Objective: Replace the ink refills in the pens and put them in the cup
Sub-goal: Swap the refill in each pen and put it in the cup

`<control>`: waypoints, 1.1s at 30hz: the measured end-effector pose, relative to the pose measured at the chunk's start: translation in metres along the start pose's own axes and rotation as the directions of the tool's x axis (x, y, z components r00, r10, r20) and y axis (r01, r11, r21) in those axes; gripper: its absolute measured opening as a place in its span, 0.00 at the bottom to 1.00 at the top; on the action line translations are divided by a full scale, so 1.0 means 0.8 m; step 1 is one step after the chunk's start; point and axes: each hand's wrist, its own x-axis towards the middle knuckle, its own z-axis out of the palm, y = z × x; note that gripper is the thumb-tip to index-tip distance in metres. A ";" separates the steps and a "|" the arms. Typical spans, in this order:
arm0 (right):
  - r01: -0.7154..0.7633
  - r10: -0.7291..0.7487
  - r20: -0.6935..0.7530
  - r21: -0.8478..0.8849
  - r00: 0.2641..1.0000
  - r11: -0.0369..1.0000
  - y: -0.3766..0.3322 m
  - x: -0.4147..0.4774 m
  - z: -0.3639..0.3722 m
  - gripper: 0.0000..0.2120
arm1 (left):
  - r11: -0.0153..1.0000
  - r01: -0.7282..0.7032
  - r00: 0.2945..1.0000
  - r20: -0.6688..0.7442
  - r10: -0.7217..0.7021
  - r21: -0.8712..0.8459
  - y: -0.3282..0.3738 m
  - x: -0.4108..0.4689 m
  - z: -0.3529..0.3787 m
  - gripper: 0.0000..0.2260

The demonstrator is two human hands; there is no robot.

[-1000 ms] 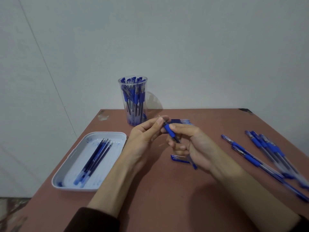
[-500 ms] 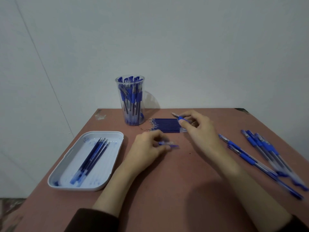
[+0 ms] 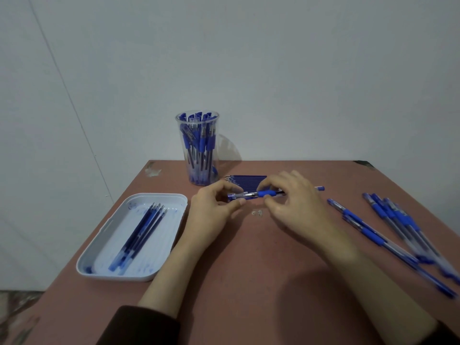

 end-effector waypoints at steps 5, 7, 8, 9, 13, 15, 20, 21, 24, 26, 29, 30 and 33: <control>0.040 -0.042 0.068 0.034 0.997 0.999 0.000 -0.003 0.006 0.07 | 1.000 -0.006 0.999 0.036 0.006 0.001 0.004 -0.003 0.002 0.09; 0.027 -0.033 0.065 0.090 0.997 0.996 -0.002 -0.002 0.006 0.06 | 0.997 -0.005 0.999 0.046 0.008 -0.079 0.006 -0.004 0.002 0.09; 0.024 -0.030 0.061 0.103 0.998 0.994 -0.003 -0.002 0.005 0.07 | 0.992 -0.010 0.998 0.054 0.017 -0.128 0.009 -0.005 0.002 0.09; 0.017 -0.024 0.063 0.099 0.998 0.995 -0.006 -0.003 0.004 0.11 | 0.985 -0.017 0.998 0.064 0.029 -0.174 0.012 -0.006 0.002 0.08; 0.000 -0.003 0.071 0.046 0.998 0.999 -0.017 -0.009 0.000 0.28 | 0.961 -0.039 0.989 0.129 0.077 -0.274 0.020 -0.012 0.003 0.08; -0.009 0.007 0.057 0.032 0.998 0.999 -0.018 -0.010 0.001 0.30 | 0.956 -0.039 0.984 0.155 0.087 -0.290 0.022 -0.013 0.002 0.09; -0.037 0.040 -0.018 0.150 0.999 0.988 -0.016 -0.009 0.004 0.25 | 0.952 -0.026 0.979 0.183 0.086 -0.306 0.027 -0.015 0.002 0.11; -0.052 0.057 -0.022 0.173 0.998 0.983 -0.015 -0.009 0.005 0.23 | 0.952 -0.026 0.980 0.179 0.085 -0.306 0.027 -0.015 0.003 0.11; -0.086 0.090 -0.012 0.189 0.996 0.978 -0.012 -0.010 0.006 0.19 | 0.954 -0.032 0.984 0.159 0.082 -0.297 0.024 -0.013 0.002 0.12; -0.088 0.092 -0.009 0.184 0.996 0.979 -0.012 -0.011 0.006 0.18 | 0.959 -0.030 0.984 0.161 0.078 -0.282 0.024 -0.013 0.002 0.12; -0.089 0.089 0.007 0.183 0.996 0.979 -0.016 -0.012 0.005 0.16 | 0.963 -0.022 0.983 0.168 0.069 -0.267 0.024 -0.014 0.003 0.11; -0.089 0.088 0.012 0.182 0.996 0.979 -0.018 -0.012 0.004 0.16 | 0.961 -0.018 0.984 0.167 0.066 -0.275 0.024 -0.014 0.003 0.10; -0.082 0.081 0.012 0.181 0.997 0.980 -0.020 -0.012 0.002 0.15 | 0.963 -0.029 0.984 0.161 0.074 -0.270 0.025 -0.014 0.003 0.09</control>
